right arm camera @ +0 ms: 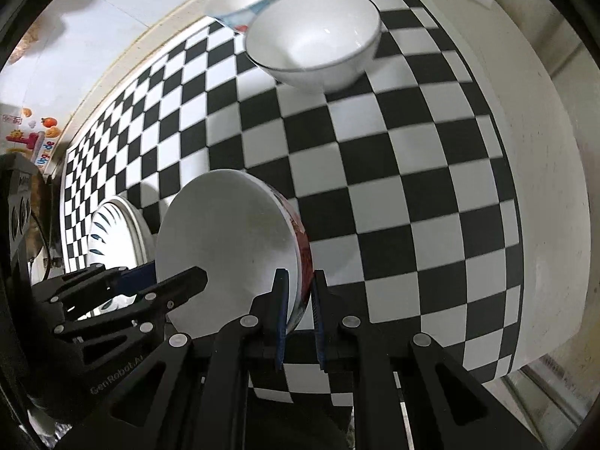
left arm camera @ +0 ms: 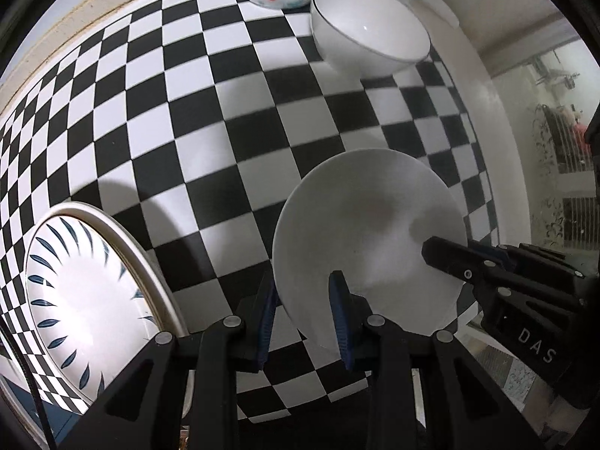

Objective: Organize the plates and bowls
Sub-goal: 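Lift both bowls and bring the left tool's bowl toward the right tool's bowl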

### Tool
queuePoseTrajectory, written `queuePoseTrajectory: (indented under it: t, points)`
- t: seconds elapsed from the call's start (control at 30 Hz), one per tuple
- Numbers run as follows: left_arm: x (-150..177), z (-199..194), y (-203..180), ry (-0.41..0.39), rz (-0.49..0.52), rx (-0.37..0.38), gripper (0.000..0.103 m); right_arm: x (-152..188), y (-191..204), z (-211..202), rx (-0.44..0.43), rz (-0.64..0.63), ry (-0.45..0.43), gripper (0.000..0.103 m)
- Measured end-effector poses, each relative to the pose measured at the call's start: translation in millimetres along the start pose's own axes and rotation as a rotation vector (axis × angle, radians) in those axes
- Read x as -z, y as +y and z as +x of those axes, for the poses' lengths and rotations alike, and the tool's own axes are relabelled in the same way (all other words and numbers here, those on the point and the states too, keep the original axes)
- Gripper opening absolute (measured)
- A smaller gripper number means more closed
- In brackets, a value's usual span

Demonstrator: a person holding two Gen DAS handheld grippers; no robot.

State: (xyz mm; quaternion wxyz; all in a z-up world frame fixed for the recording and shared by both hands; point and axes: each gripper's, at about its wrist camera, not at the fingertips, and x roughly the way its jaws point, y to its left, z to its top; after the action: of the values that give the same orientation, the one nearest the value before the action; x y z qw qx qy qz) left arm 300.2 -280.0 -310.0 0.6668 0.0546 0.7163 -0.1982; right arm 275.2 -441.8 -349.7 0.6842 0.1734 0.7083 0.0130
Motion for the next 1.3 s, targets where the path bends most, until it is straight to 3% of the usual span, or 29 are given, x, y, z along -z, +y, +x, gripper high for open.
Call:
queuePoseTrajectory:
  t: [0.8, 0.9, 1.03, 1.17, 1.3]
  points:
    - [0.5, 25.1, -19.8, 0.023, 0.045, -0.041, 0.026, 7.3, -11.3, 23.0, 0.006, 0.028, 0.048, 0.014]
    - [-1.0, 15.4, -14.2, 0.022, 0.04, -0.039, 0.026, 6.1, -13.4, 21.7, -0.001, 0.032, 0.056, 0.014]
    - [-4.7, -20.6, -8.0, -0.046, 0.029, -0.033, 0.026, 3.6, -21.9, 4.9, -0.037, 0.054, 0.038, 0.014]
    - [-30.8, -47.6, 0.4, -0.089, -0.019, 0.024, 0.032, -11.2, -38.8, -27.2, -0.086, 0.103, -0.025, 0.014]
    - [-84.0, -54.7, 8.7, -0.111, -0.077, 0.068, 0.032, -45.4, -54.5, -53.4, -0.115, 0.135, -0.102, 0.029]
